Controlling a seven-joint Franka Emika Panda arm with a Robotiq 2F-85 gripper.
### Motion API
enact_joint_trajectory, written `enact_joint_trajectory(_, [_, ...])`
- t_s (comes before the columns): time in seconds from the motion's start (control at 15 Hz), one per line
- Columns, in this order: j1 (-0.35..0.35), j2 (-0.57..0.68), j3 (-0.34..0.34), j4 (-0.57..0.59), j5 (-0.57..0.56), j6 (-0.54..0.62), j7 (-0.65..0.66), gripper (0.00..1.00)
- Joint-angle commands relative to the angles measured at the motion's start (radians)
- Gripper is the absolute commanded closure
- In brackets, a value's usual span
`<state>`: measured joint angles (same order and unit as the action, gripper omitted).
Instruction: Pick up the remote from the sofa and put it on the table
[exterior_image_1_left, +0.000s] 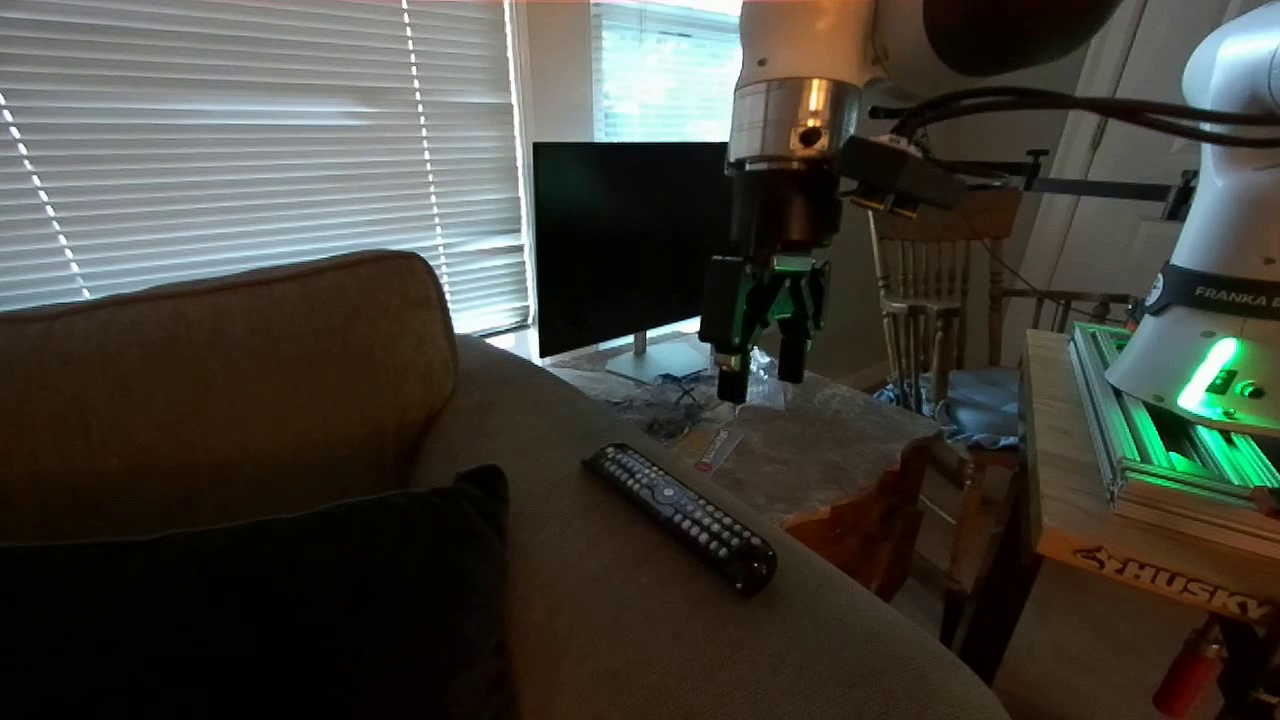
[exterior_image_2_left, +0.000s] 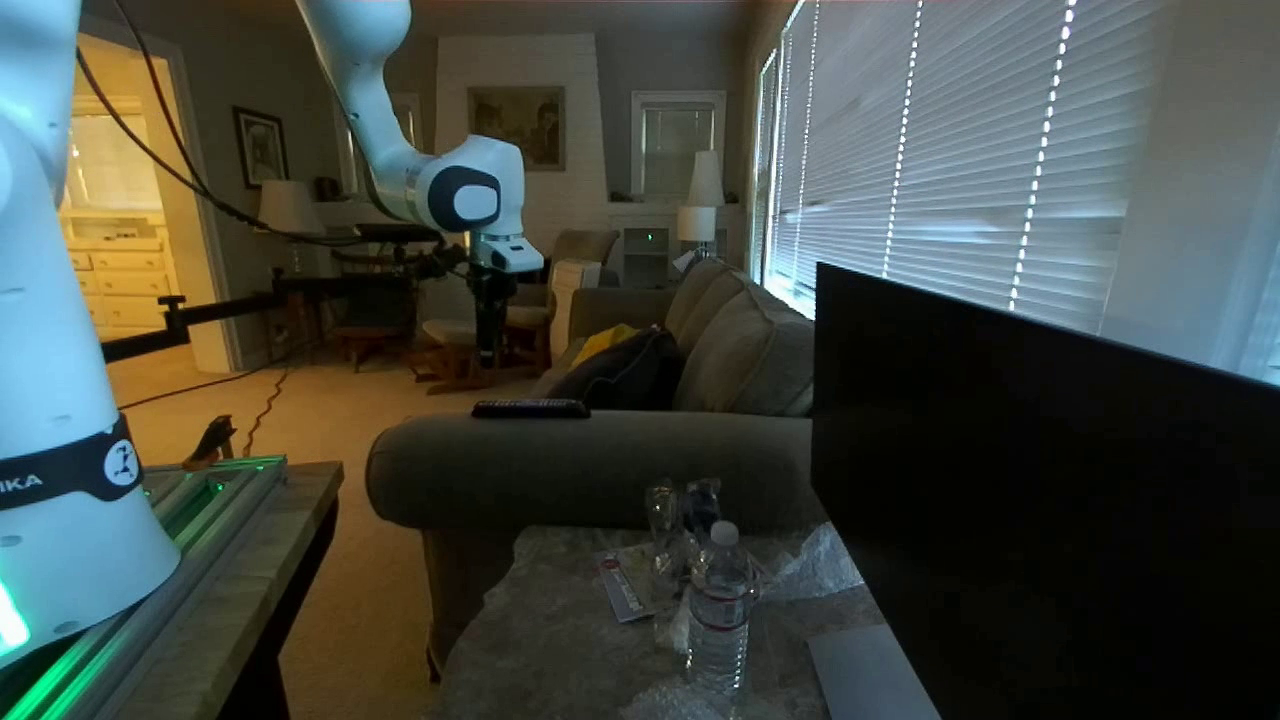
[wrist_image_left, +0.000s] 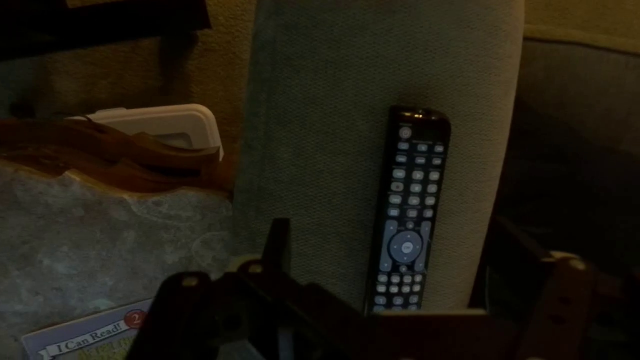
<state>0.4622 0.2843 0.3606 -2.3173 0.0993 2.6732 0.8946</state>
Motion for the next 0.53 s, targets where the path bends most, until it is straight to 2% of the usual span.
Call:
enact_joint_trajectory(0.0, [0.072, 0.102, -0.067, 0.101, -0.091, 0.003, 0.035, 0.0])
enact_joint_trajectory(0.27, [0.15, 0.183, -0.142, 0.184, -0.15, -0.007, 0.078, 0.0])
enact_joint_trajectory(0.47, [0.21, 0.232, -0.193, 0.235, -0.151, -0.016, 0.113, 0.0])
